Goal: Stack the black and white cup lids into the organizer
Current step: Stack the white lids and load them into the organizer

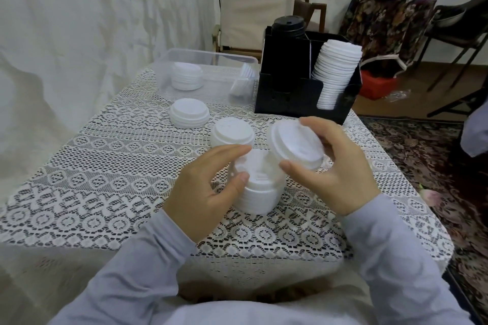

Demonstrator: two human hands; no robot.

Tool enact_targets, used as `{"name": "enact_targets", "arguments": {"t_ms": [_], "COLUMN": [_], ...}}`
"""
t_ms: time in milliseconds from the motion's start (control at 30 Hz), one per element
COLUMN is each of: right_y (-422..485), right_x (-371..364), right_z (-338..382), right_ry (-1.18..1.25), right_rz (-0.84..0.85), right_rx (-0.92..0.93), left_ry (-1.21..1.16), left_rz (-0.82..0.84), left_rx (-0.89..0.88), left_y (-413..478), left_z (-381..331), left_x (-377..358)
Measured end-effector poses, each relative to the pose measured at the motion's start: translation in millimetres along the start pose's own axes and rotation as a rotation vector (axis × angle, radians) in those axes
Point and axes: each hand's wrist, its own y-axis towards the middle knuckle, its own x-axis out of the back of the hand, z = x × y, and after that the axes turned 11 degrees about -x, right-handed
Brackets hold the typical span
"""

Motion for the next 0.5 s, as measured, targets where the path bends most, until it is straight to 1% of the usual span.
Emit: {"name": "enact_targets", "arguments": {"t_ms": [33, 133, 267, 367, 500], "right_y": [-2, -4, -4, -5, -5], "right_x": [-4, -19, -24, -26, -28], "right_z": [6, 15, 16, 17, 16], "right_ry": [0.018, -0.027, -0.105, -0.184, -0.217], "right_rz": [0.040, 0.126, 0.127, 0.153, 0.192], "right_rx": [0.023, 0.072, 0.118, 0.110, 0.083], "left_ry": [-0.008, -0.076, -0.167, -0.180, -0.199], "left_rz": [0.006, -0.009, -0.097, -0.065, -0.006], "left_rx": [0.005, 0.050, 0.177, 0.171, 0.149], "left_y": [0, 0, -1, -1, -2], "left_z": [-1, -3, -1, 0, 2], "left_x": [0, 0, 2, 3, 3]}}
